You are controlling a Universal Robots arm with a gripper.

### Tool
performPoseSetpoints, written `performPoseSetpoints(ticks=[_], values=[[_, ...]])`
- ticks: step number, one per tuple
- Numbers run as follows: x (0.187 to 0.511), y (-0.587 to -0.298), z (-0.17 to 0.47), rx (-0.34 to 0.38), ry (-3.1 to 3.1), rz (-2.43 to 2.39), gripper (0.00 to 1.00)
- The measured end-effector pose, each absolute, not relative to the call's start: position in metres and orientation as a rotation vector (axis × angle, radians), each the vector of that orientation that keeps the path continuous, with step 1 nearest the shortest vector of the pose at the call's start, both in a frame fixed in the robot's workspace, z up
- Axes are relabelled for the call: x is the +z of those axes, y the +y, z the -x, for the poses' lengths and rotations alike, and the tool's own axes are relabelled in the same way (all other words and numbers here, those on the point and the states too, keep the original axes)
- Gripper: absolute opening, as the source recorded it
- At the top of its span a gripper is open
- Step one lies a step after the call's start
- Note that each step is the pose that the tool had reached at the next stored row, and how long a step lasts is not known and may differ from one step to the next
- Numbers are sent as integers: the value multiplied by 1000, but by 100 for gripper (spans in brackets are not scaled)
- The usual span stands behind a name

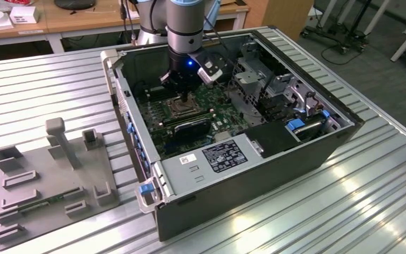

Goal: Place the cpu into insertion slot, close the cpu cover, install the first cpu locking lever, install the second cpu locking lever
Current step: 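Install the second cpu locking lever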

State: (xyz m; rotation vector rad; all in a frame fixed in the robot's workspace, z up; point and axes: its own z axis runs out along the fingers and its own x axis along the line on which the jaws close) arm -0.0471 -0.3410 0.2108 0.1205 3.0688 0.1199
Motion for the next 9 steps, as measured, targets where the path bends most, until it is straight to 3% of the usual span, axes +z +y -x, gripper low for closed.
performPoseSetpoints(ticks=[9], values=[[221,-341,47,120,3069,-121,10]])
